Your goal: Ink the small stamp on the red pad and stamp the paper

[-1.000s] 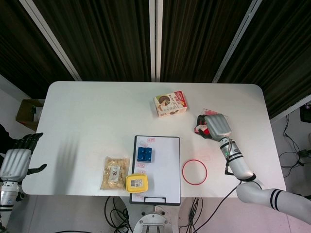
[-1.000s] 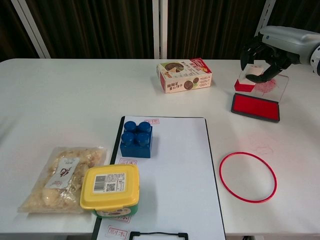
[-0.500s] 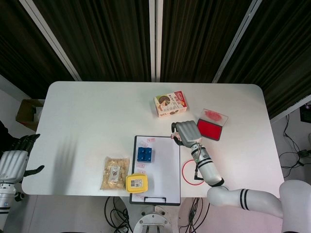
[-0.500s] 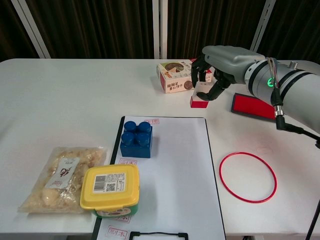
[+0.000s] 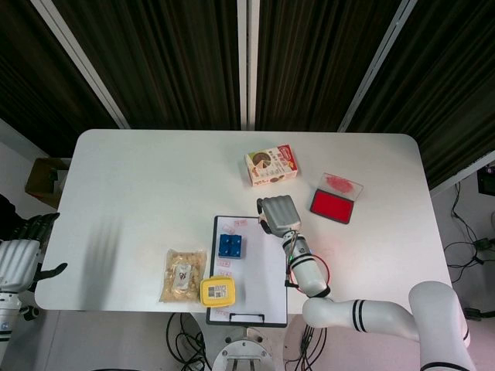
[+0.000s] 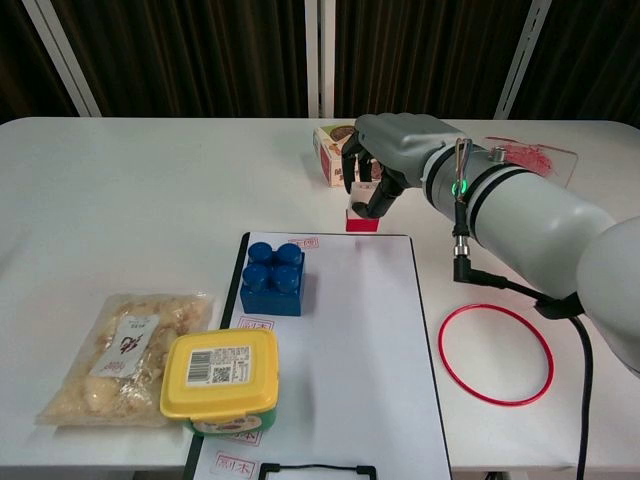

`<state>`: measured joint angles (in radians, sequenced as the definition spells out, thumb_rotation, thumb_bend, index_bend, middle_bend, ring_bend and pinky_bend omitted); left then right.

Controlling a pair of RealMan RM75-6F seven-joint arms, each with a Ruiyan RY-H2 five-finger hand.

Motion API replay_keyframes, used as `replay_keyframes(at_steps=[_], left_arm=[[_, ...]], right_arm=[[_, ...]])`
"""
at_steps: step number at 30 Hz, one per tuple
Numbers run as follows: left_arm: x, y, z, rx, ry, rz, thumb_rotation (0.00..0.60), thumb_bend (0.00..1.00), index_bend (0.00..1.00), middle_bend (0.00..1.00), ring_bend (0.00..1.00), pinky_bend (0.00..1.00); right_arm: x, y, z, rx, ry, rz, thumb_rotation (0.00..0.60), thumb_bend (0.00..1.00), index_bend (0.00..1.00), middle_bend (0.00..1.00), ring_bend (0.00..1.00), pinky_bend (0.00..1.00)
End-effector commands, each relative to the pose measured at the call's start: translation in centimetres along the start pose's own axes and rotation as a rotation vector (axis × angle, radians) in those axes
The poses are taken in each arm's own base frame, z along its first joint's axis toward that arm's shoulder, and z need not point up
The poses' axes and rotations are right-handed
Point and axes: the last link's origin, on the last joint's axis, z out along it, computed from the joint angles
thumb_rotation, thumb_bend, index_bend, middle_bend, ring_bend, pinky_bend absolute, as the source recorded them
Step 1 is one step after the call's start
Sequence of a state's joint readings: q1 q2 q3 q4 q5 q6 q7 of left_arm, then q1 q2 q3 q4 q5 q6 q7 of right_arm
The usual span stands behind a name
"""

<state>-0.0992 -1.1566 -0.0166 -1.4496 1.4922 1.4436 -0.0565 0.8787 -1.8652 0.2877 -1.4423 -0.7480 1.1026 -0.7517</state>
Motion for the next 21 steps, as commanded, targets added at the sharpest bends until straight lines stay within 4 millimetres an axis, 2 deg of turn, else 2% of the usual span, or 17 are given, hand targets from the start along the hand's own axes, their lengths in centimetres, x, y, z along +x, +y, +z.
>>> replay_keyframes(at_steps=[1, 21], left_arm=[[0.0, -0.1, 0.0, 0.002, -0.001, -0.001, 0.6, 0.0, 0.11, 0.13, 0.12, 0.2], [0.1, -0.8, -0.1, 0.008, 0.003, -0.008, 0.6, 0.0, 0.11, 0.13, 0.12, 0.2]], right_arm=[[-0.3, -0.4, 0.2, -0.002, -0.007, -0.005, 0.6, 0.49, 1.0, 0.85, 0.91, 0.97], [-2.0, -2.5, 0.9, -0.026, 0.002, -0.003, 0.6, 0.49, 1.0, 0.85, 0.91, 0.97]])
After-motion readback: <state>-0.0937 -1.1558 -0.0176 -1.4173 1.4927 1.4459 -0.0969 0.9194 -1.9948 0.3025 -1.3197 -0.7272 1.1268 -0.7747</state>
